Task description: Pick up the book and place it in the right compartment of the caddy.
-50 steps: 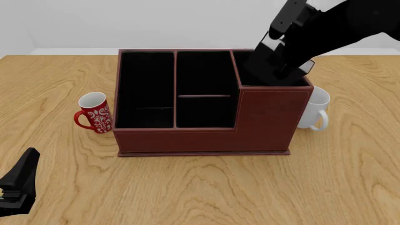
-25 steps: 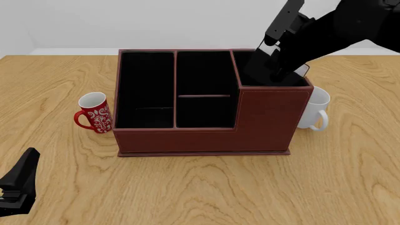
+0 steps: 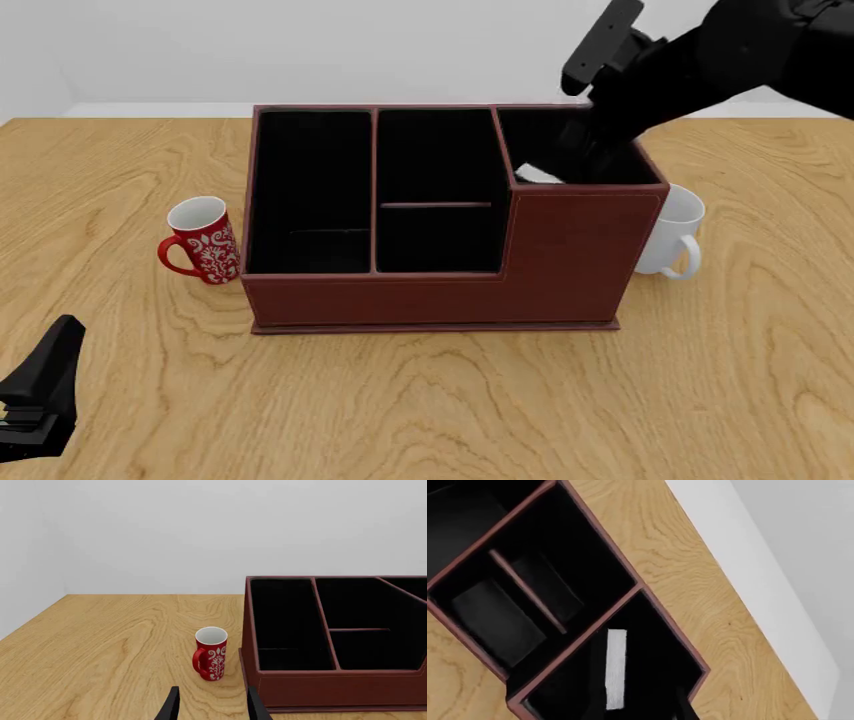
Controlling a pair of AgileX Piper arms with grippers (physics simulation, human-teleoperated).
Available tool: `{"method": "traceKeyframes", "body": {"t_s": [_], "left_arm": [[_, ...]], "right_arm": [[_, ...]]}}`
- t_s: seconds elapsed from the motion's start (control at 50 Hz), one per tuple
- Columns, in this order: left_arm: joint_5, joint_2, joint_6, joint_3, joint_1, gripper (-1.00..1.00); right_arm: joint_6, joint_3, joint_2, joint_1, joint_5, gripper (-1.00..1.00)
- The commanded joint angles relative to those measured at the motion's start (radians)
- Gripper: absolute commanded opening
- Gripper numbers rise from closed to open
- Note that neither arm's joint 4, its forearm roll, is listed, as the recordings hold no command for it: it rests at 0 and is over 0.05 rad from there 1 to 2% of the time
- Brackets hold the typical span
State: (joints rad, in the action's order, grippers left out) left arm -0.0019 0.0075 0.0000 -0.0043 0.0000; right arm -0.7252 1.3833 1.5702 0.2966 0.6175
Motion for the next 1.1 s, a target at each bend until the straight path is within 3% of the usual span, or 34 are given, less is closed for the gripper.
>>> {"method": "traceKeyframes", "body": {"t_s": [0.02,0.16,0.32,0.56,0.6,0.7,0.72,0.92,0.94,0.96,1.0,1.04,1.06,1.1], "left_arm": [[0.000,0.000,0.000,0.000,0.000,1.00],[0.000,0.000,0.000,0.000,0.000,1.00],[0.000,0.000,0.000,0.000,0.000,1.00],[0.000,0.000,0.000,0.000,0.000,1.00],[0.000,0.000,0.000,0.000,0.000,1.00],[0.000,0.000,0.000,0.000,0.000,1.00],[0.000,0.000,0.000,0.000,0.000,1.00],[0.000,0.000,0.000,0.000,0.000,1.00],[0.000,0.000,0.000,0.000,0.000,1.00],[0.000,0.000,0.000,0.000,0.000,1.00],[0.000,0.000,0.000,0.000,0.000,1.00],[0.000,0.000,0.000,0.000,0.000,1.00],[0.000,0.000,0.000,0.000,0.000,1.00],[0.000,0.000,0.000,0.000,0.000,1.00]], "right_arm": [[-0.001,0.011,-0.003,-0.009,-0.018,1.00],[-0.005,-0.008,-0.046,-0.001,-0.033,1.00],[-0.001,-0.117,-0.170,0.022,-0.107,1.00],[0.044,-0.411,-0.372,0.070,-0.278,1.00],[0.074,-0.466,-0.428,0.089,-0.312,1.00],[0.101,-0.577,-0.503,0.061,-0.415,1.00],[0.079,-0.619,-0.508,0.066,-0.442,1.00],[0.175,-0.755,-0.708,0.031,-0.574,1.00],[0.216,-0.757,-0.724,0.029,-0.572,1.00],[0.211,-0.790,-0.742,0.017,-0.596,1.00],[0.275,-0.804,-0.769,-0.021,-0.617,1.00],[0.296,-0.862,-0.818,-0.030,-0.652,1.00],[0.338,-0.874,-0.852,-0.058,-0.664,1.00],[0.350,-0.899,-0.861,-0.039,-0.662,1.00]]}}
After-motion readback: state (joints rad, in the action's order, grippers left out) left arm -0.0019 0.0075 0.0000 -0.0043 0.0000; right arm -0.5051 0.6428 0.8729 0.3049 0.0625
